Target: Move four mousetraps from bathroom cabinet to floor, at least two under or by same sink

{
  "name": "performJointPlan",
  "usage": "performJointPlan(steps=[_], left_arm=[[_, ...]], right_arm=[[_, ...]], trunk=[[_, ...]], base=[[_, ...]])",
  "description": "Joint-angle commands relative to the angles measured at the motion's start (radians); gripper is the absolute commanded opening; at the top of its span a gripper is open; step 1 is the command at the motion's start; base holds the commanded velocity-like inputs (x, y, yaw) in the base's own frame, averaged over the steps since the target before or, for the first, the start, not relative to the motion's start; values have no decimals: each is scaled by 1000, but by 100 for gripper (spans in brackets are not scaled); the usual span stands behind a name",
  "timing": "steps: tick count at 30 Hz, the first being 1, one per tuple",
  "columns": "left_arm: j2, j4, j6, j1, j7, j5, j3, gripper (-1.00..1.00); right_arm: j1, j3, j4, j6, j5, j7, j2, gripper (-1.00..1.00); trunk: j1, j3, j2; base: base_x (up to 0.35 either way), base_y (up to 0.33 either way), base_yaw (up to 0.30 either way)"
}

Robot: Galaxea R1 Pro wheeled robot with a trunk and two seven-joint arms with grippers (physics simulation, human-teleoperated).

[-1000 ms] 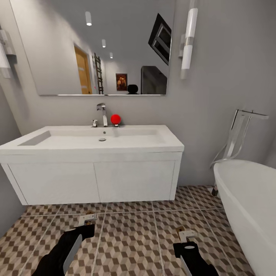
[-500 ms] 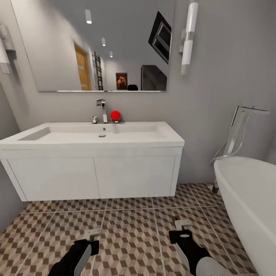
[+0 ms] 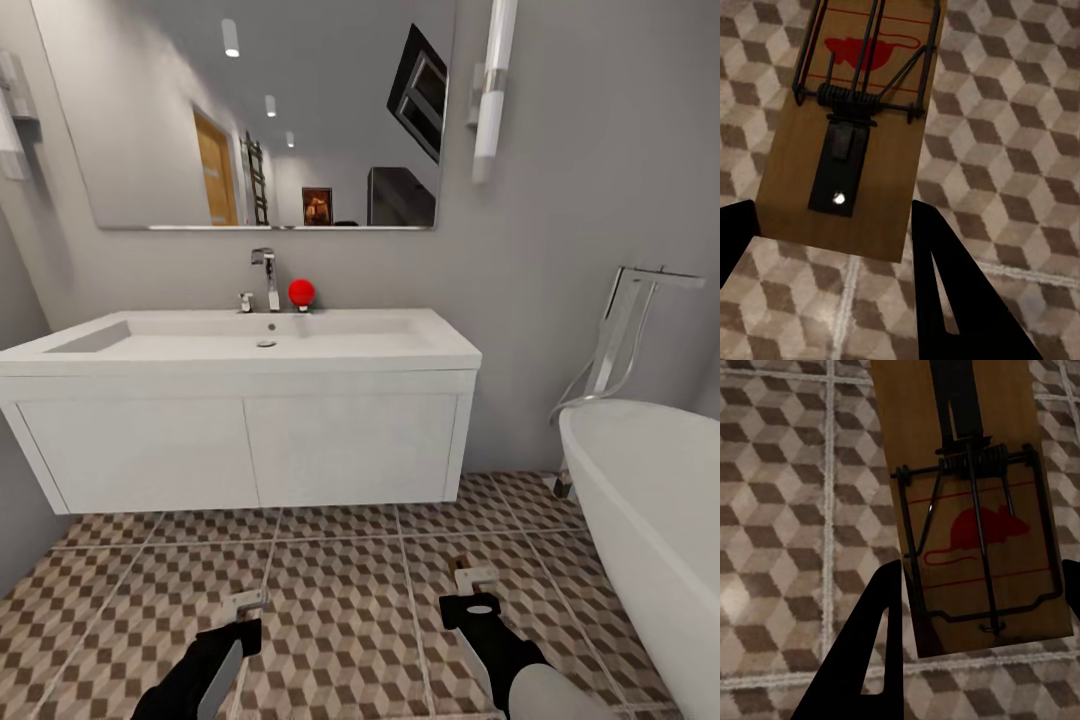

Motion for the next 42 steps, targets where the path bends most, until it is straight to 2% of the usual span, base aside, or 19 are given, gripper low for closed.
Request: performJointPlan(steps=[1, 5, 11, 14, 16, 21, 23, 30, 35, 42], left_arm=[[0, -2, 2, 0, 6, 6, -3, -100], [-1, -10, -7, 0, 15, -2, -3, -100], [-12, -35, -19, -1, 38, -80, -3, -100], [-15, -36, -43, -1, 40, -93, -4, -100], [-14, -32, -51, -1, 41, -96, -4, -100], [-14, -31, -55, 0, 41, -97, -3, -100], [-14, -31, -56, 0, 41, -97, -3, -100], [-15, -33, -57, 0, 41, -97, -3, -100], [-15, -36, -57, 0, 41, -97, -3, -100], [-15, -39, -57, 0, 41, -95, -4, -100]], right_arm=[[0, -7, -2, 5, 8, 2, 1, -100], [0, -9, -1, 4, 3, 1, 1, -100], [0, -10, -1, 3, 5, 2, 2, -100], [0, -9, -2, 5, 6, 2, 2, -100], [0, -10, -4, 7, 8, -7, 2, -100], [0, -10, -6, 0, 6, -115, 2, -100], [0, -10, -6, -1, 6, -137, 3, -100], [0, -10, -6, 3, 5, -152, 3, -100], [0, -10, -6, 2, 5, -153, 18, -100], [0, -10, -6, -1, 5, -153, 22, -100]], trunk=[[4, -4, -8], [19, -17, -36], [39, -36, -71], [40, -48, -72], [41, -56, -72], [43, -75, -73], [44, -83, -74], [47, -110, -75], [49, -129, -77], [52, -152, -78]], base=[[0, 0, 0], [0, 0, 0], [0, 0, 0], [0, 0, 0], [0, 0, 0], [0, 0, 1], [0, 0, 51], [0, 0, 204], [0, 0, 269], [0, 0, 233]])
